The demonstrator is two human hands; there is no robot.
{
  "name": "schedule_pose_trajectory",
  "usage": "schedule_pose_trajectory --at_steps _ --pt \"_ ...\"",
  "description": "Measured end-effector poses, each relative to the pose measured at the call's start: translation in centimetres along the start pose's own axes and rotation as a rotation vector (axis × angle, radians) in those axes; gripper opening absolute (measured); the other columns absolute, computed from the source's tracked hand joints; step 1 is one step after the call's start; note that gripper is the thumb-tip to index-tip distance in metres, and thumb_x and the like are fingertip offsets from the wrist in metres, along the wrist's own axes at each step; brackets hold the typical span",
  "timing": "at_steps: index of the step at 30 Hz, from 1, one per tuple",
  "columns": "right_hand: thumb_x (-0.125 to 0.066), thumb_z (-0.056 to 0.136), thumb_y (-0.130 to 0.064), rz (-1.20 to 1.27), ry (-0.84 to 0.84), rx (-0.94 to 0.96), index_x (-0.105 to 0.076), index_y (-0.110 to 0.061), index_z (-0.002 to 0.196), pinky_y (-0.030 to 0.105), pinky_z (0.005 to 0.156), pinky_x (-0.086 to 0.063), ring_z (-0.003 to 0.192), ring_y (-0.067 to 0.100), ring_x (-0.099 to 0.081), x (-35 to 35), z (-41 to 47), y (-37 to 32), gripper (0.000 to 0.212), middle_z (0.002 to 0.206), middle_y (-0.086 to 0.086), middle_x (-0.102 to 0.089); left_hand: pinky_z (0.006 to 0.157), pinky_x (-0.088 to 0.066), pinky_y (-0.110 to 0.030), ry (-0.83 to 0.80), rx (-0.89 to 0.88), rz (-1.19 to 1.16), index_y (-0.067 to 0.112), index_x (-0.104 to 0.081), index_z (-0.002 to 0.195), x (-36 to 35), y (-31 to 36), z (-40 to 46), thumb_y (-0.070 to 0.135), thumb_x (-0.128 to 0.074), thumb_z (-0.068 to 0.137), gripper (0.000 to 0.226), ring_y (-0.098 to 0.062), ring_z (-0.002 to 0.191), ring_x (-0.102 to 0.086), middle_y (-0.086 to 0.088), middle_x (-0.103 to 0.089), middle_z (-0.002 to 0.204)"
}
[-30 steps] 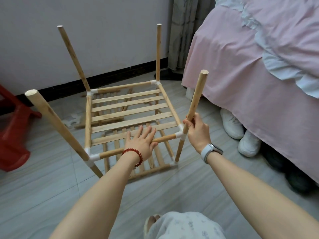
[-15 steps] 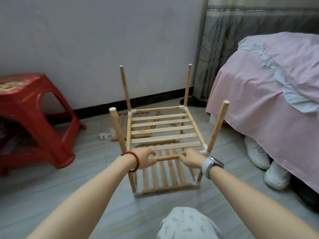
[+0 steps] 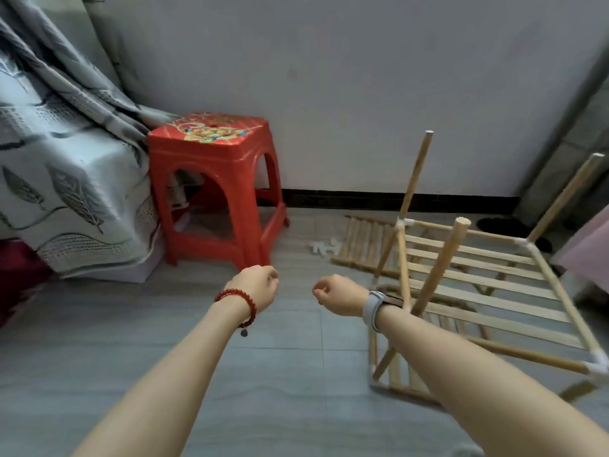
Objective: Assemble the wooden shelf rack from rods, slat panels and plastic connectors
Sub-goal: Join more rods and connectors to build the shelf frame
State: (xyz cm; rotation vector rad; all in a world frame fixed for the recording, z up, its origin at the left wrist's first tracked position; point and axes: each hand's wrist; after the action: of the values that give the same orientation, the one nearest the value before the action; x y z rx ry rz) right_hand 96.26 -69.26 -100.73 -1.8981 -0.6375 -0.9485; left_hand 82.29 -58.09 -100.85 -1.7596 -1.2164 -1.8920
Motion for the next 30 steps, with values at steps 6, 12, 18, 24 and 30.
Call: schedule_pose_trajectory --at_steps 6,12,18,24,30 --pt "-0.036 0.096 -0.013 0.086 0.076 -0.154 -0.053 -0.007 0.126 0.033 0.083 -0.048 0.102 0.032 -0.059 -6.3 12.9 3.4 0.035 0.115 0.016 -0.063 0.100 -0.038 -0.033 -0.039 0.124 -0.075 0.016 -0.051 0.129 -6.9 -7.6 8.2 0.020 -0.039 0.096 0.035 -0.025 0.122 -0.047 -0.008 -0.049 0.134" --pt "-0.036 0.097 -0.015 0.090 0.183 -0.285 -0.045 -0.012 0.134 0.028 0.078 -0.040 0.108 0.031 -0.056 -8.5 22.7 10.0 0.038 0.120 0.014 -0.061 0.105 -0.035 -0.033 -0.127 0.124 -0.142 0.016 -0.047 0.132 -15.4 -9.9 17.0 0.020 -0.040 0.096 0.038 -0.021 0.128 -0.043 -0.003 -0.045 0.140" --pt "-0.040 0.098 -0.019 0.044 0.253 -0.362 -0.035 -0.011 0.140 0.036 0.093 -0.040 0.122 0.032 -0.045 -8.5 33.5 16.1 0.043 0.140 0.014 -0.040 0.106 -0.034 -0.038 -0.197 0.078 -0.134 0.019 -0.035 0.140 -21.8 -9.7 27.7 0.023 -0.042 0.095 0.046 -0.025 0.131 -0.034 -0.005 -0.032 0.145" --pt "-0.055 0.089 -0.040 -0.099 0.290 -0.333 -0.025 -0.026 0.144 0.044 0.103 -0.033 0.136 0.034 -0.024 -8.7 42.0 20.0 0.064 0.151 0.012 -0.018 0.114 -0.006 -0.052 -0.369 0.115 0.052 0.035 -0.001 0.148 -28.1 -11.0 34.5 0.051 -0.043 0.091 0.072 -0.025 0.143 0.012 0.002 0.012 0.157" --pt "-0.050 0.084 -0.060 -0.187 0.313 -0.325 -0.017 -0.042 0.145 0.056 0.113 -0.013 0.143 0.037 0.002 -8.2 48.6 22.1 0.072 0.158 0.006 0.002 0.109 0.016 -0.053 -0.297 0.091 0.223 0.040 0.019 0.143 -32.0 -13.1 34.0 0.075 -0.019 0.083 0.078 -0.024 0.138 0.030 0.005 0.030 0.151"
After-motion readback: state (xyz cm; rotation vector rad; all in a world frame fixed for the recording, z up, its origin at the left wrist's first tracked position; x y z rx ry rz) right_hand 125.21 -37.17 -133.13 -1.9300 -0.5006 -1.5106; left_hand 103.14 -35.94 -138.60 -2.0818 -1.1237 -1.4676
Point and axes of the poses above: each hand's wrist, its own z-axis towards the middle knuckle, its own x-axis out of the back of the hand, y = z × x
